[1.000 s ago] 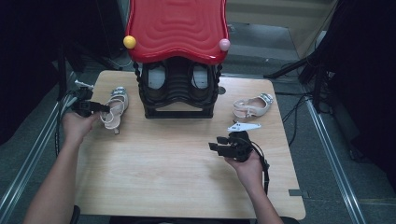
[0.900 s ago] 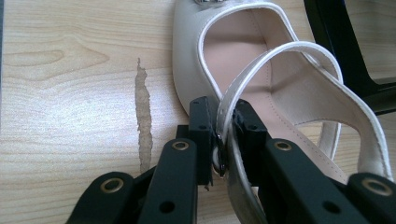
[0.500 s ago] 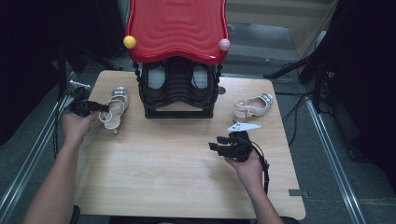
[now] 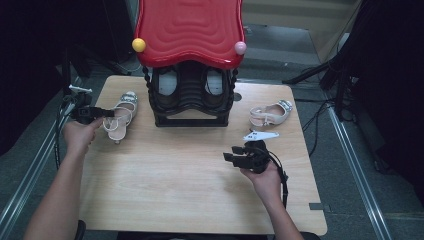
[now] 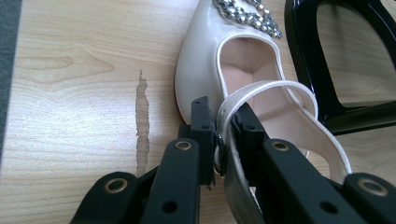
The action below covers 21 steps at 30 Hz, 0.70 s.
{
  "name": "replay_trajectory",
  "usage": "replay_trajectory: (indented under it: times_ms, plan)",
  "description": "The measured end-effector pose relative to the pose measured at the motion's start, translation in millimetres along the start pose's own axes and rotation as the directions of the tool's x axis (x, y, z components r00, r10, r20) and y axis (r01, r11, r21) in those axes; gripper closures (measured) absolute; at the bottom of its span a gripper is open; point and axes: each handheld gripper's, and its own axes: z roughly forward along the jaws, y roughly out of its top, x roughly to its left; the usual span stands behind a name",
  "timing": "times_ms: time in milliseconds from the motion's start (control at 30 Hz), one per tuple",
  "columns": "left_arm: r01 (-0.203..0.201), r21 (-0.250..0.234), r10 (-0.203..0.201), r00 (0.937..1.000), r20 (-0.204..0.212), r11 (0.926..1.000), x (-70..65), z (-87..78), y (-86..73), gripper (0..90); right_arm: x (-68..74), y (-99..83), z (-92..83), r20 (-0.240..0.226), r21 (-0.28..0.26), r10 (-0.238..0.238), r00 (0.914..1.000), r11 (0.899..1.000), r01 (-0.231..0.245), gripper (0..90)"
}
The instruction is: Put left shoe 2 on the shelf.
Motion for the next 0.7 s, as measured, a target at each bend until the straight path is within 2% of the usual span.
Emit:
replay_trajectory:
  times_ms: [200, 300, 700]
  plan:
    - [-0.011, 0.006, 0.011, 0.9999, -0.006, 0.9999, -5.6, -3.6, 2.1, 82.2, 0.0, 0.4, -0.7, 0.0, -0.009, 0.001, 1.0, 1.0, -0.001, 53.6]
    - [-0.001, 0.009, 0.001, 1.0, -0.001, 1.0, -7.4, -6.8, 5.4, 82.2, -0.6, 0.3, -1.1, 0.0, -0.009, 0.006, 1.0, 1.0, -0.006, 53.5]
    - [0.002, 0.013, -0.002, 1.0, 0.006, 0.9999, -23.3, -33.1, 38.2, 82.2, -1.5, 0.6, -2.4, -0.003, -0.016, 0.007, 1.0, 1.0, -0.007, 53.4]
